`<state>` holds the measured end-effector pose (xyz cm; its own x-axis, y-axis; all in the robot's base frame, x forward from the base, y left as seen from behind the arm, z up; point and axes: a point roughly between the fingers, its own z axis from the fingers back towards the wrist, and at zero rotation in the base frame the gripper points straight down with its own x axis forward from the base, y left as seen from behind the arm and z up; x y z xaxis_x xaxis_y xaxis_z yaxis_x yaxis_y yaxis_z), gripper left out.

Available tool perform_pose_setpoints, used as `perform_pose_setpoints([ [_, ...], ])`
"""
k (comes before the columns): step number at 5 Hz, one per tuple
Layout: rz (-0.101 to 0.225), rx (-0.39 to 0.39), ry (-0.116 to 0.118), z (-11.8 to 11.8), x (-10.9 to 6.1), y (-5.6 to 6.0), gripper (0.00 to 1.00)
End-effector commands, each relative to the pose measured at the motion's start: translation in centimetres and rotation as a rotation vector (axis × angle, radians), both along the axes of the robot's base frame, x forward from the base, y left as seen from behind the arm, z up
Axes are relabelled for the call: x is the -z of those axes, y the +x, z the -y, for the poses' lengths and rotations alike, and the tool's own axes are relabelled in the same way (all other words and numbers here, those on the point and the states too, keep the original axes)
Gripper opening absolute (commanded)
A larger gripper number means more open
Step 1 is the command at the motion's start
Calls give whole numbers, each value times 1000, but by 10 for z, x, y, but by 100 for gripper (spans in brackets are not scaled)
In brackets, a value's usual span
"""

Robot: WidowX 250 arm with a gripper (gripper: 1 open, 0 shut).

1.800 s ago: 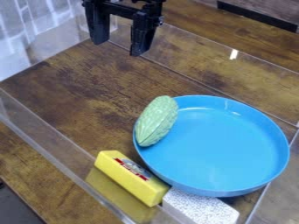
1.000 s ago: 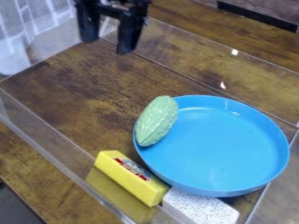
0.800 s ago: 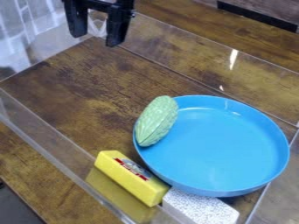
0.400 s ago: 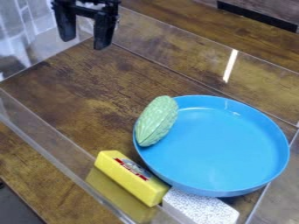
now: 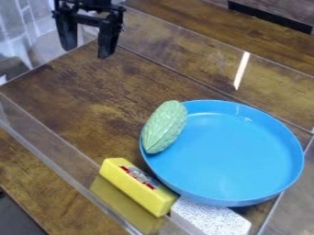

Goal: Put the green object in the blue tray

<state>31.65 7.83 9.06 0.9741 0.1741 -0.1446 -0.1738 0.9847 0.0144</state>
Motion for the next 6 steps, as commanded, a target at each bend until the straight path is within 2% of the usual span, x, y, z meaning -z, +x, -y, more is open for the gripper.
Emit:
perform_pose_setpoints([
  [1,65,-45,12,2,-15,11,100],
  [3,58,18,6,3,9,13,100],
  [5,55,37,2,-11,9,4,100],
  [6,54,18,2,-5,9,6,100],
])
